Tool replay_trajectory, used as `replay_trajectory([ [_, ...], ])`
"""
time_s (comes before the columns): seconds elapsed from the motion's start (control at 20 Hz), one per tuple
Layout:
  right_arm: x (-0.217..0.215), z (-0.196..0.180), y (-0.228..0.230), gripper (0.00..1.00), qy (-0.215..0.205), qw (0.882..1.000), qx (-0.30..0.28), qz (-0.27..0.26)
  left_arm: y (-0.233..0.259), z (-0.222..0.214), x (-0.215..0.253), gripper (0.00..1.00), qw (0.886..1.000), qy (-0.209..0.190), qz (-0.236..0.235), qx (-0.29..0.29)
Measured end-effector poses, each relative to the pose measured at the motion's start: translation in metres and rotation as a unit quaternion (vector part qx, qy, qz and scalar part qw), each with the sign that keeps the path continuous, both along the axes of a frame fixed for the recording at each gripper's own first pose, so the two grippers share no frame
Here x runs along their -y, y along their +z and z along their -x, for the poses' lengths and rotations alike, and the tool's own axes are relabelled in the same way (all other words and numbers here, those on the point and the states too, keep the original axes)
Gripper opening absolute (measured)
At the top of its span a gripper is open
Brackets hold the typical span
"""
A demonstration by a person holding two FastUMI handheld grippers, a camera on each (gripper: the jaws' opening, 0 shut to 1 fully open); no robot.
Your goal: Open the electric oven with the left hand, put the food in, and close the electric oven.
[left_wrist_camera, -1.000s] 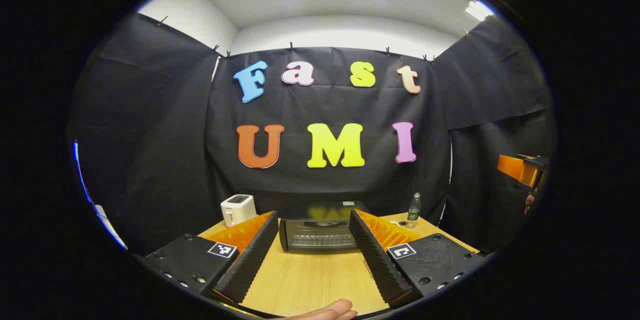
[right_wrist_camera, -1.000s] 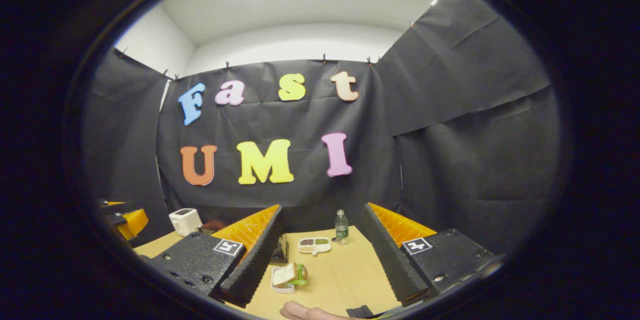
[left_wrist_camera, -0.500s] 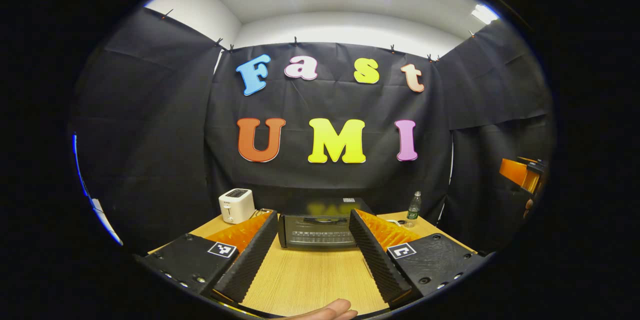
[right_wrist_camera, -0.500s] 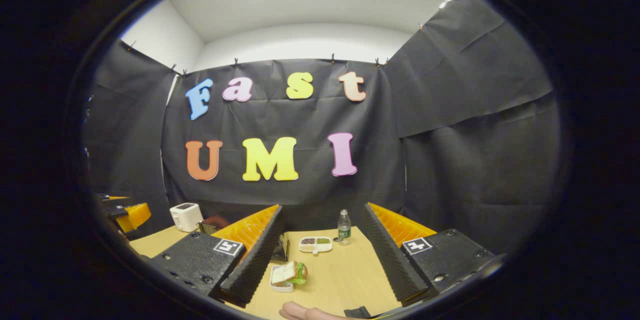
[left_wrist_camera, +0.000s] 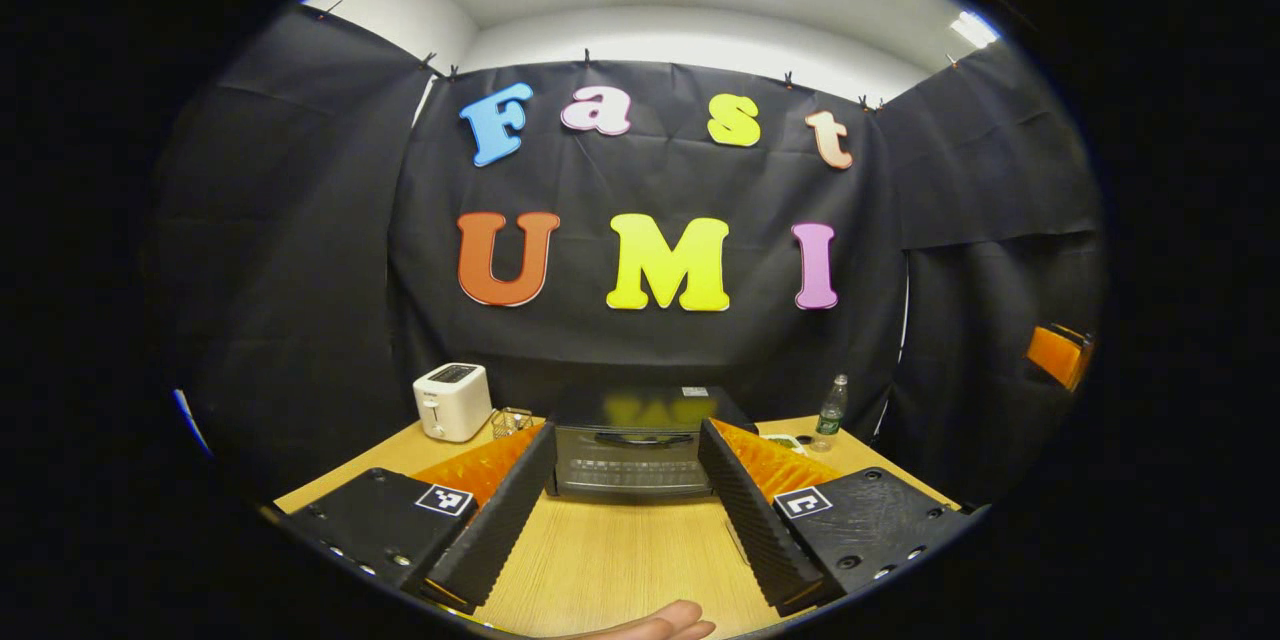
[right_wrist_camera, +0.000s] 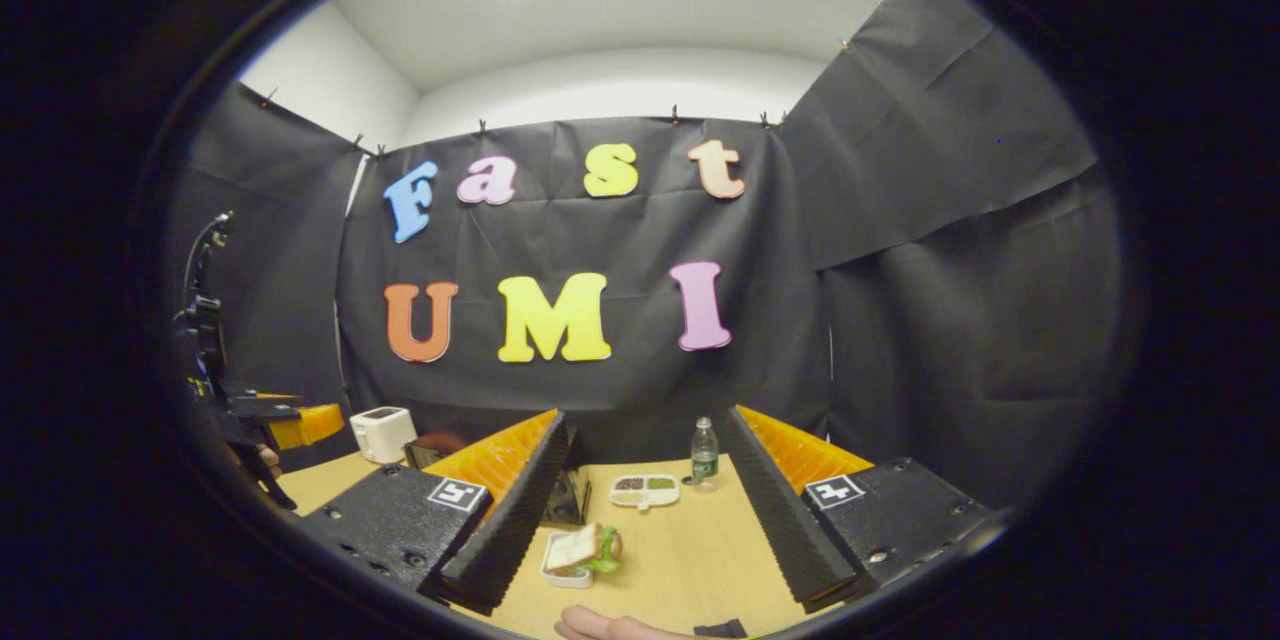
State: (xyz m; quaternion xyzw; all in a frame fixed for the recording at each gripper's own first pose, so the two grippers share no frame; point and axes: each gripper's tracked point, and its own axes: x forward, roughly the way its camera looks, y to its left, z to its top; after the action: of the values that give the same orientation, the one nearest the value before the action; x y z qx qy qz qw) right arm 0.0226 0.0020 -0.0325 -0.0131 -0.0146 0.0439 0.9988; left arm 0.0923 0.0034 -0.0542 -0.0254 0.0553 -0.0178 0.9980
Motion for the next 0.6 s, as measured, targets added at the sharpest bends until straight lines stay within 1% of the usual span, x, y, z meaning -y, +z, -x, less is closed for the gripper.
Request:
replay_trajectory([
  [0.15,0.007,-0.008,-0.002,0.97,-0.003,1.000,0.012,0.008,-0.025,-0.046,-0.001,0.93,0.999,0.005,-0.007,-0.032],
  [0.35,0.020,-0.025,-0.010,0.97,-0.017,1.000,0.012,0.023,-0.040,-0.107,0.004,0.94,0.999,0.006,-0.026,-0.038],
  [0.4,0.025,-0.029,-0.012,1.00,-0.022,0.999,0.011,0.027,-0.048,-0.121,0.010,0.94,0.999,-0.001,-0.026,-0.048],
  [0.45,0.028,-0.031,-0.016,0.97,-0.023,0.999,0.008,0.026,-0.057,-0.133,0.015,0.94,0.998,-0.003,-0.025,-0.058],
  [0.5,0.030,-0.033,-0.018,0.97,-0.020,1.000,0.004,0.023,-0.067,-0.145,0.018,0.82,0.997,-0.006,-0.029,-0.072],
  [0.55,0.033,-0.036,-0.020,0.97,-0.020,1.000,0.002,0.022,-0.077,-0.157,0.020,0.94,0.996,-0.008,-0.036,-0.084],
  [0.6,0.039,-0.038,-0.021,0.97,-0.024,0.999,0.003,0.023,-0.089,-0.168,0.022,0.82,0.994,-0.012,-0.045,-0.102],
])
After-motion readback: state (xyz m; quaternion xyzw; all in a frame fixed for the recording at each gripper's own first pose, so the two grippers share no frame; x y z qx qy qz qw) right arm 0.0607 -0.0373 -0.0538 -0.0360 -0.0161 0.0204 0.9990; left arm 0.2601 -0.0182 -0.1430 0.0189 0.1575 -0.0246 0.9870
